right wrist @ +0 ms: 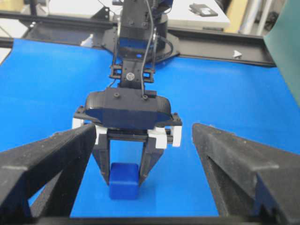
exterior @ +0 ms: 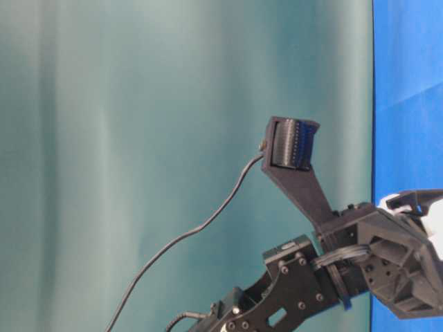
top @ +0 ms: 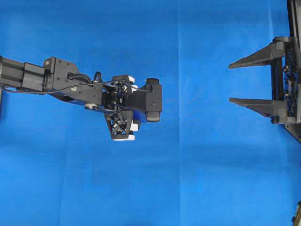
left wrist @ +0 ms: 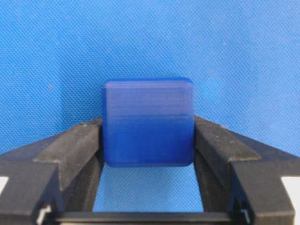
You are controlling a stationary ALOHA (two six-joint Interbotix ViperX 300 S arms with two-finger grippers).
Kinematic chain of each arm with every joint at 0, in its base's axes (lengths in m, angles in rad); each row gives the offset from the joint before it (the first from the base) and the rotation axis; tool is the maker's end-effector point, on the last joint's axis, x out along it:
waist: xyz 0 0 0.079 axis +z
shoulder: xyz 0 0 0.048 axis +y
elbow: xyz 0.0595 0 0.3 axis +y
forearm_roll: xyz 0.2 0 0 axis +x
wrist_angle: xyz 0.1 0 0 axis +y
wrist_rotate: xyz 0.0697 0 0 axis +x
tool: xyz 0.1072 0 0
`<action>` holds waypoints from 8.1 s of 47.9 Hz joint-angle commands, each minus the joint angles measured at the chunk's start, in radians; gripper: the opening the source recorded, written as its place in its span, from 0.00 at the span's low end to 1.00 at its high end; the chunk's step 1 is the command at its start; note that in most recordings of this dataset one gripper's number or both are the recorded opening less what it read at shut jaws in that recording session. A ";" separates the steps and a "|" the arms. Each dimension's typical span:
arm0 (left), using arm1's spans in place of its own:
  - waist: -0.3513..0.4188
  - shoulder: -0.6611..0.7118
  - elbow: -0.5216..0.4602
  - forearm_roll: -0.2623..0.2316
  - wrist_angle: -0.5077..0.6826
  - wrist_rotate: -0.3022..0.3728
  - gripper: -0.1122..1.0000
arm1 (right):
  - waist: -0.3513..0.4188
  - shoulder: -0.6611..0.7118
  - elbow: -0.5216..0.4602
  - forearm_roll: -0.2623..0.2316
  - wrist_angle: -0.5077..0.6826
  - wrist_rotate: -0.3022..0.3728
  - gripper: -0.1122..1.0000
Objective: Handover the blue block to the right arm after grasping it with the left arm, then place it in the designated position.
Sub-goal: 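Close the left gripper on the blue cube and lift it, then rotate the left gripper to present the cube toward the right gripper, then move the open right gripper toward the cube held by the left gripper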
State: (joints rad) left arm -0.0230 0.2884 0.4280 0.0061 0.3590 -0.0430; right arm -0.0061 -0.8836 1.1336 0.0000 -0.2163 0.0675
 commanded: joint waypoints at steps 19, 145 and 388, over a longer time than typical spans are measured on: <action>-0.014 -0.129 -0.029 0.000 0.124 -0.008 0.54 | -0.003 0.009 -0.026 0.003 -0.006 0.000 0.95; -0.014 -0.264 -0.270 0.008 0.574 -0.014 0.54 | -0.003 0.014 -0.034 0.005 0.008 0.002 0.95; -0.023 -0.650 0.295 0.003 -0.660 -0.029 0.54 | 0.006 0.374 -0.325 -0.546 -0.077 -0.612 0.94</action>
State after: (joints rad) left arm -0.0430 -0.3405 0.7317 0.0107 -0.2915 -0.0706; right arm -0.0015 -0.5538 0.8698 -0.5461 -0.2853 -0.5461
